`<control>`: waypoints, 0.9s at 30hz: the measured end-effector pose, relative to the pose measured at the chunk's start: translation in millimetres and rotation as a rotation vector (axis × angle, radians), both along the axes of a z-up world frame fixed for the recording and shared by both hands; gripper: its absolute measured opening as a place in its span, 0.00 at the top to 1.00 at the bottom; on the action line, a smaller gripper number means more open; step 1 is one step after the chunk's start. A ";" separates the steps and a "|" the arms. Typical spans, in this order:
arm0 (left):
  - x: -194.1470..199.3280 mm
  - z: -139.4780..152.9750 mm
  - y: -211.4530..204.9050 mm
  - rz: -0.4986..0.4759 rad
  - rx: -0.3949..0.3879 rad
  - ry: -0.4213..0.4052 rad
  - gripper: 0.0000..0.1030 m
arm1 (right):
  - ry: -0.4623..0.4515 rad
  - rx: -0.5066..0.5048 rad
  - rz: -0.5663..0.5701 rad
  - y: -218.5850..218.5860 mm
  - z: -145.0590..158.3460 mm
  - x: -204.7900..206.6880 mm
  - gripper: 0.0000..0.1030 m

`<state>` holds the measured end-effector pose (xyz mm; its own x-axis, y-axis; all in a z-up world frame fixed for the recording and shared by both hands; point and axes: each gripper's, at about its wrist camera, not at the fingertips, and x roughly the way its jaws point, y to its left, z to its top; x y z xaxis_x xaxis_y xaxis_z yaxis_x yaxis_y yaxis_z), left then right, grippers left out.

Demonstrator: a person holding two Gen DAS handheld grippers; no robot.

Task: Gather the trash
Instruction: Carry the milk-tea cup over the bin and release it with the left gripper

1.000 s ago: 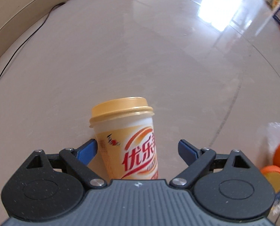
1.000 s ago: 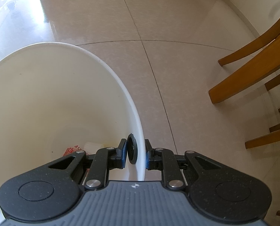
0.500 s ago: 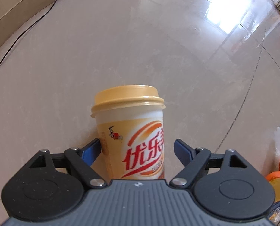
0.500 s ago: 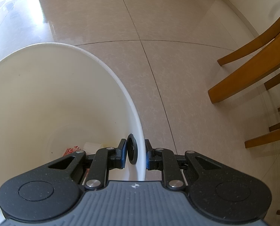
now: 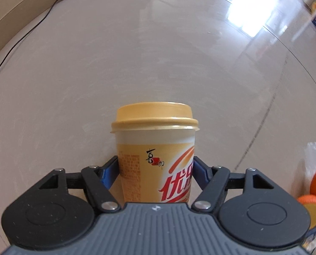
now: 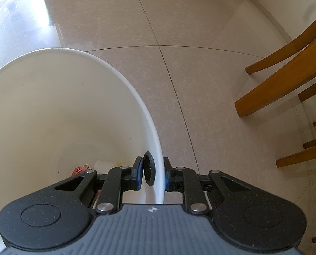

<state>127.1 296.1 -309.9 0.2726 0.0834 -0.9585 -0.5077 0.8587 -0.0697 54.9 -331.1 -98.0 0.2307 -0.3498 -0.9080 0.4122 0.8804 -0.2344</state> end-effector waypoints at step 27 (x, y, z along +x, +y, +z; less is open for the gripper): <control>28.7 121.7 -168.8 -0.803 -0.020 0.012 0.31 | -0.001 -0.003 0.005 1.5 -0.3 0.4 0.79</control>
<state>155.8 127.3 -188.2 0.2313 -0.1510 -0.9611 0.2636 0.9607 -0.0875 55.3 -329.6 -98.3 0.2332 -0.3511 -0.9068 0.4076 0.8820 -0.2366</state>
